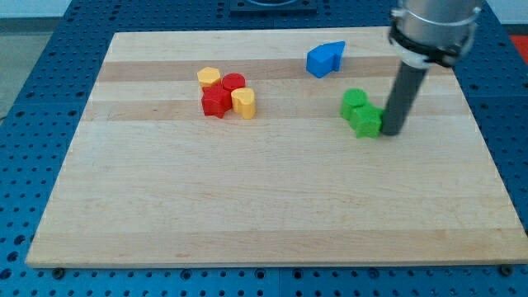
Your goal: Slide green star and green circle
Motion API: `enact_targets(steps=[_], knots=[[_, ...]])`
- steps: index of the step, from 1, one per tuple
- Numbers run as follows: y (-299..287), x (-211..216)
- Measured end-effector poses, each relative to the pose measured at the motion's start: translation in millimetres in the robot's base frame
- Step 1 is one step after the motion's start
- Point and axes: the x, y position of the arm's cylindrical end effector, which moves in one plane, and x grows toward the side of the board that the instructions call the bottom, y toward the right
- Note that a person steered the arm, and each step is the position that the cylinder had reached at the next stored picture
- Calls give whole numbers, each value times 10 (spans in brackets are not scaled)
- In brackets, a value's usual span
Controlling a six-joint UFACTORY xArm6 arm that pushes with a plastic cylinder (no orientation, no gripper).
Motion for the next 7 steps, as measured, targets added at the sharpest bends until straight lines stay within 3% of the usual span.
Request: enact_targets(steps=[7], knots=[[-7,-61]])
